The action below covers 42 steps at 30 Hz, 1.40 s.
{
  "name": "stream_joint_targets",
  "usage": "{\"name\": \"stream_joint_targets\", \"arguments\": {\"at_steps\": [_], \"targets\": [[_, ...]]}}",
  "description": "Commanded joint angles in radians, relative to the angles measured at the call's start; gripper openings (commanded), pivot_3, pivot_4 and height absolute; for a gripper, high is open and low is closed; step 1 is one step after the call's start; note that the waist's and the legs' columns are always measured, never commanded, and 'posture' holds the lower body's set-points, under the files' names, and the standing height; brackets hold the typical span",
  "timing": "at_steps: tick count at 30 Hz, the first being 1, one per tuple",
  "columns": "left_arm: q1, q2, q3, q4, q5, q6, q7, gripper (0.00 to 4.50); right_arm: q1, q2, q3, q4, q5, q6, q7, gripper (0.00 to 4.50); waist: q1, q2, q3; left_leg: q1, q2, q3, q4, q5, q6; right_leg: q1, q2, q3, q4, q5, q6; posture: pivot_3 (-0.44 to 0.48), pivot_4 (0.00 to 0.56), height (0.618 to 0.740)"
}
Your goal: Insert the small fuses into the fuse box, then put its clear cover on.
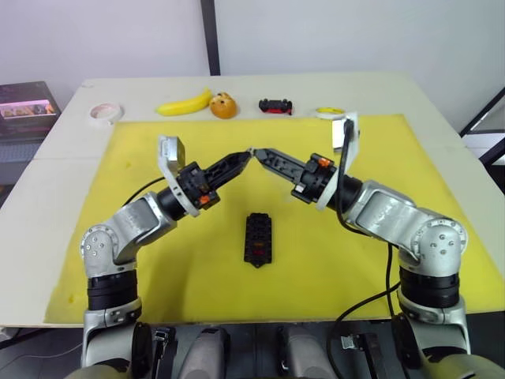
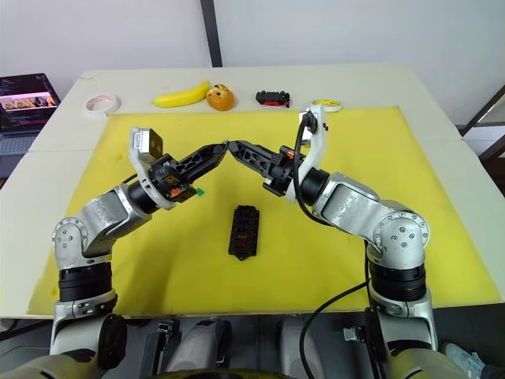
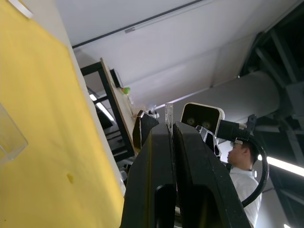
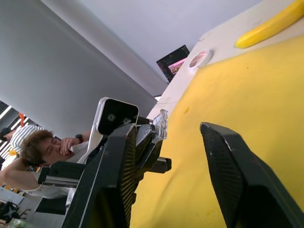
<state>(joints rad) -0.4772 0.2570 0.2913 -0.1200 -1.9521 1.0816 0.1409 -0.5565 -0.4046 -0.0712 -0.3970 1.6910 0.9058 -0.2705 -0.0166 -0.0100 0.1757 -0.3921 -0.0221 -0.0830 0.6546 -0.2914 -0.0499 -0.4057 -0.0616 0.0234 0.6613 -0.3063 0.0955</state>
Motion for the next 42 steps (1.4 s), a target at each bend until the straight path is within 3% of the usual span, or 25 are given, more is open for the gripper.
{"name": "stream_joint_targets", "arguments": {"at_steps": [1,10,12,14,42], "targets": [[-0.003,0.003,0.013,-0.016,-0.02,0.0,-0.011,0.0,-0.017,-0.013,0.006,-0.034,0.032,-0.019,0.001,2.21,0.0,0.0,0.0,0.0,0.0,0.0,0.0,0.0,0.0,0.0,0.0,0.0,0.0,0.0,0.0,0.0,0.15,0.74],[0.005,0.002,0.007,-0.016,-0.02,-0.002,-0.006,0.0,-0.022,-0.02,0.018,-0.035,0.037,-0.036,0.0,2.21,0.0,0.0,0.0,0.0,0.0,0.0,0.0,0.0,0.0,0.0,0.0,0.0,0.0,0.0,0.0,0.0,0.15,0.74],[0.004,0.005,0.007,-0.01,-0.02,-0.001,-0.005,0.0,-0.023,-0.019,0.019,-0.034,0.043,-0.042,-0.002,1.73,0.0,0.0,0.0,0.0,0.0,0.0,0.0,0.0,0.0,0.0,0.0,0.0,0.0,0.0,0.0,0.0,0.15,0.74],[0.004,0.006,0.006,-0.008,-0.02,0.0,-0.006,0.0,-0.024,-0.022,0.022,-0.034,0.044,-0.043,0.0,0.92,0.0,0.0,0.0,0.0,0.0,0.0,0.0,0.0,0.0,0.0,0.0,0.0,0.0,0.0,0.0,0.0,0.15,0.74],[0.005,-0.027,-0.011,-0.04,-0.02,-0.02,0.03,0.0,-0.05,-0.027,0.051,-0.019,0.042,-0.044,-0.007,0.92,0.001,0.0,0.0,0.0,0.0,0.0,0.001,0.0,0.0,0.0,0.0,0.0,0.001,0.0,0.0,0.0,0.15,0.74]]}}
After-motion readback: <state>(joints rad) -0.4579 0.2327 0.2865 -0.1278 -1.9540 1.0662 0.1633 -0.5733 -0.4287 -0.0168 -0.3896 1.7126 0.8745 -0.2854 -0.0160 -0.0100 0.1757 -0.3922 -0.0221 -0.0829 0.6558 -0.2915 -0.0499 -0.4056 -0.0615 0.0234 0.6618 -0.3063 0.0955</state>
